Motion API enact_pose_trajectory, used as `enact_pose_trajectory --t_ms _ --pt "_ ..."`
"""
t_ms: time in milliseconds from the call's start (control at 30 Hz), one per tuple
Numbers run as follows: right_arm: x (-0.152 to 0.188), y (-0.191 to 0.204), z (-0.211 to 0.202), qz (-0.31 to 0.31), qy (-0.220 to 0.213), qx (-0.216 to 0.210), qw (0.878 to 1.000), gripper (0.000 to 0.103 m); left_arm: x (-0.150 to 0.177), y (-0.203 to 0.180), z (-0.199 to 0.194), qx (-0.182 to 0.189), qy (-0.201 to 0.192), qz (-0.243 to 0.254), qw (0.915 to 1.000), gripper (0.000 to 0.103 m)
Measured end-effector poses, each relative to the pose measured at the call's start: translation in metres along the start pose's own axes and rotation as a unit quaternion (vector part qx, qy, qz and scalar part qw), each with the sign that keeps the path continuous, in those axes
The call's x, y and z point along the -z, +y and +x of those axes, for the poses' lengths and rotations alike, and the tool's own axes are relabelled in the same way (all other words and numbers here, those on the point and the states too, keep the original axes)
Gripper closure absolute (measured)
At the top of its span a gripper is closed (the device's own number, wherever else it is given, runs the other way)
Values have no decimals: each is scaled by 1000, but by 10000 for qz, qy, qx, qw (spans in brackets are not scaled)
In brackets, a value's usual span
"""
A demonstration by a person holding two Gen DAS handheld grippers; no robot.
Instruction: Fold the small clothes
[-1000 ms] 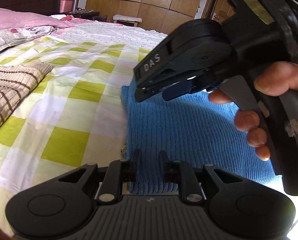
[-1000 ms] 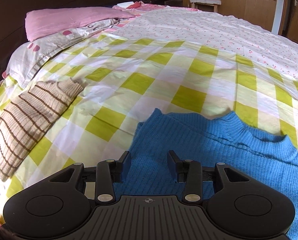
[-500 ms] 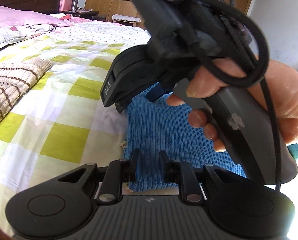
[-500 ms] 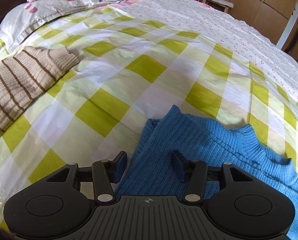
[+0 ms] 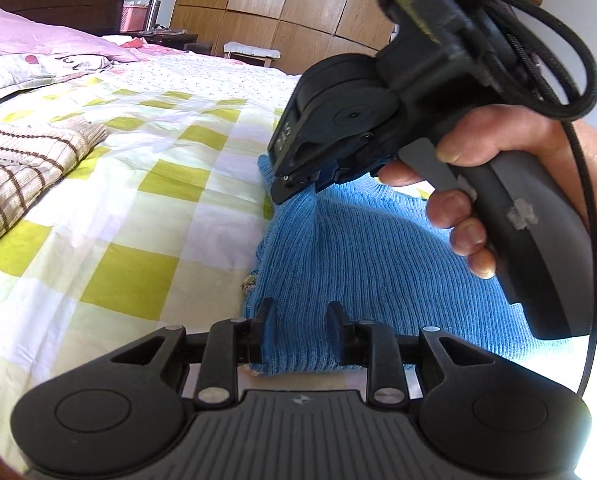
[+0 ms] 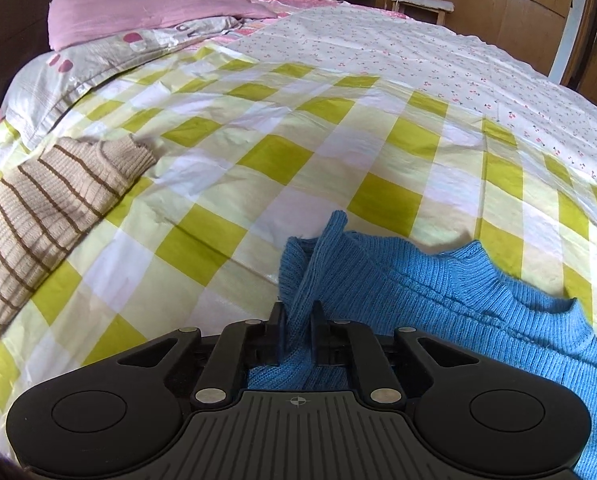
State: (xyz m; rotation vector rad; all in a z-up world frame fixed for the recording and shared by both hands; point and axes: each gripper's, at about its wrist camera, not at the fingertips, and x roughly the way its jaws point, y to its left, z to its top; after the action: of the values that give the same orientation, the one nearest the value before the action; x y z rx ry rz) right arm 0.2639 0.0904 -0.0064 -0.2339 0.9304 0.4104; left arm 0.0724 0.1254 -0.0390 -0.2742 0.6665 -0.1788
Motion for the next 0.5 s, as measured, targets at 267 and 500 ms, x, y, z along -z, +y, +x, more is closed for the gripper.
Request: enact_pose_trajectory --t_ms 267,500 --pt "0 -22 -29 322 -311 -368 9983 93 7 -10 -14 -12 -393 124 9991 57" --pt "7 -46 -47 595 -536 -580 9951 93 9 -16 -38 -177 -858 -19 9962 51"
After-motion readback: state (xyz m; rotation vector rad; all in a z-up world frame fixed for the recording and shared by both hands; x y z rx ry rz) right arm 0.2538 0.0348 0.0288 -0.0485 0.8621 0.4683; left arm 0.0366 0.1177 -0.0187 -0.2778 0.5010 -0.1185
